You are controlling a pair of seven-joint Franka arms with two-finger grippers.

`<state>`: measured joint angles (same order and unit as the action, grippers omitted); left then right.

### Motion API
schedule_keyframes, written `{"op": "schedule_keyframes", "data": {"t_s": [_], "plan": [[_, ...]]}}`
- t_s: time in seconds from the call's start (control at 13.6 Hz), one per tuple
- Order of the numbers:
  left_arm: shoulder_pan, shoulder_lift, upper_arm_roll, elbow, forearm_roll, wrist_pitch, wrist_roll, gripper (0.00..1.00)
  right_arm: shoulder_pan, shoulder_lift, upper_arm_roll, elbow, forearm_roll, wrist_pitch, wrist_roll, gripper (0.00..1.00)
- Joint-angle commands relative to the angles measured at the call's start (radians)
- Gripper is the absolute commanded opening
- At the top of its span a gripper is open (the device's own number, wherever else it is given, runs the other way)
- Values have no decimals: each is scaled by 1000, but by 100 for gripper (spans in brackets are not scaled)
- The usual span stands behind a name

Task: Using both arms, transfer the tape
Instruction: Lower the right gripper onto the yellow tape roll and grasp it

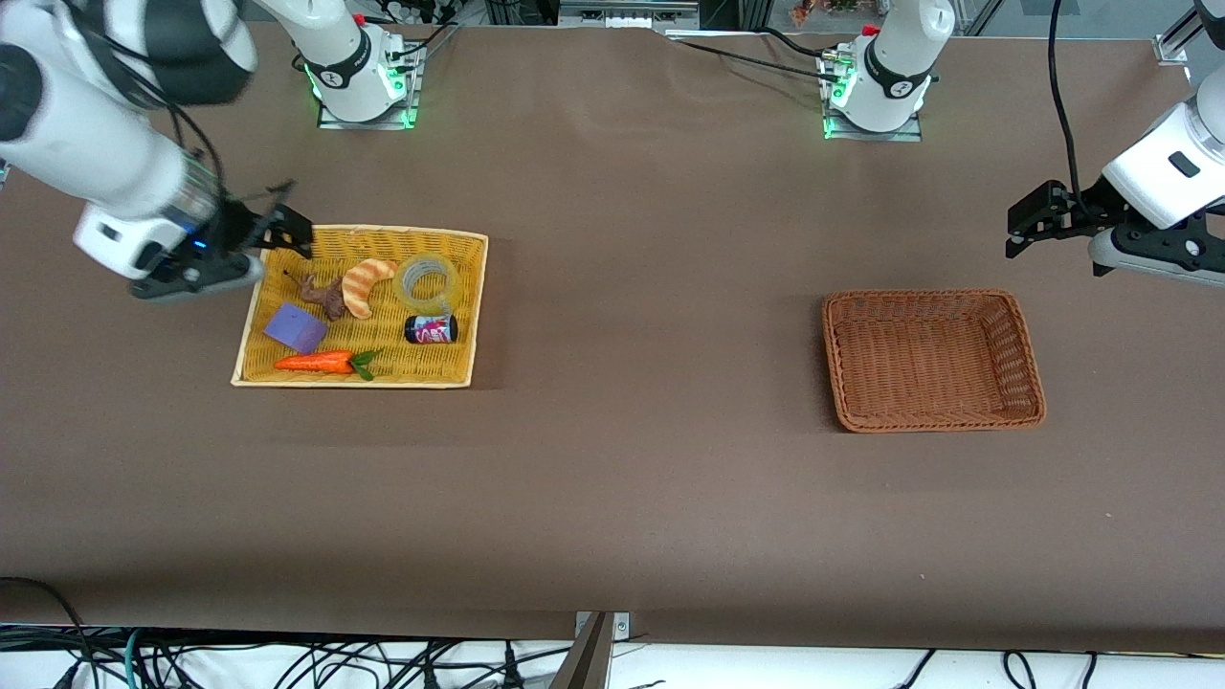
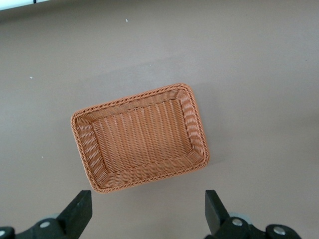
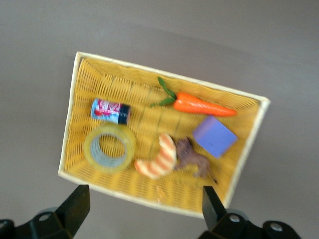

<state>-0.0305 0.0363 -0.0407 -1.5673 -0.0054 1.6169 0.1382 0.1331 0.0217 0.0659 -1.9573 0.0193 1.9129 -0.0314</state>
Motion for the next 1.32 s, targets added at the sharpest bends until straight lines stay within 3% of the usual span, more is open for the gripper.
{"op": "schedule_keyframes", "data": {"t_s": [0.0, 0.44, 0.88, 0.96, 1.03, 1.18, 1.25], "plan": [[0, -10, 1, 3, -15, -12, 20, 100, -7, 9, 61, -174, -25, 203, 93, 100], [0, -9, 2, 10, -15, -14, 17, 100, -4, 119, 91, -443, -27, 602, 199, 100], [1, -9, 2, 12, -15, -15, 17, 100, -4, 187, 97, -511, -27, 702, 226, 99], [0, -9, 2, 12, -13, -15, 17, 100, -4, 192, 97, -511, -25, 706, 226, 94], [0, -6, 2, 15, -15, -15, 17, 100, -4, 201, 98, -509, -27, 709, 226, 79], [1, -1, 2, 16, -13, -15, 15, 100, -3, 201, 98, -509, -25, 707, 226, 32], [1, -1, 2, 16, -13, -15, 17, 100, -3, 201, 98, -506, -25, 704, 226, 12]]}}
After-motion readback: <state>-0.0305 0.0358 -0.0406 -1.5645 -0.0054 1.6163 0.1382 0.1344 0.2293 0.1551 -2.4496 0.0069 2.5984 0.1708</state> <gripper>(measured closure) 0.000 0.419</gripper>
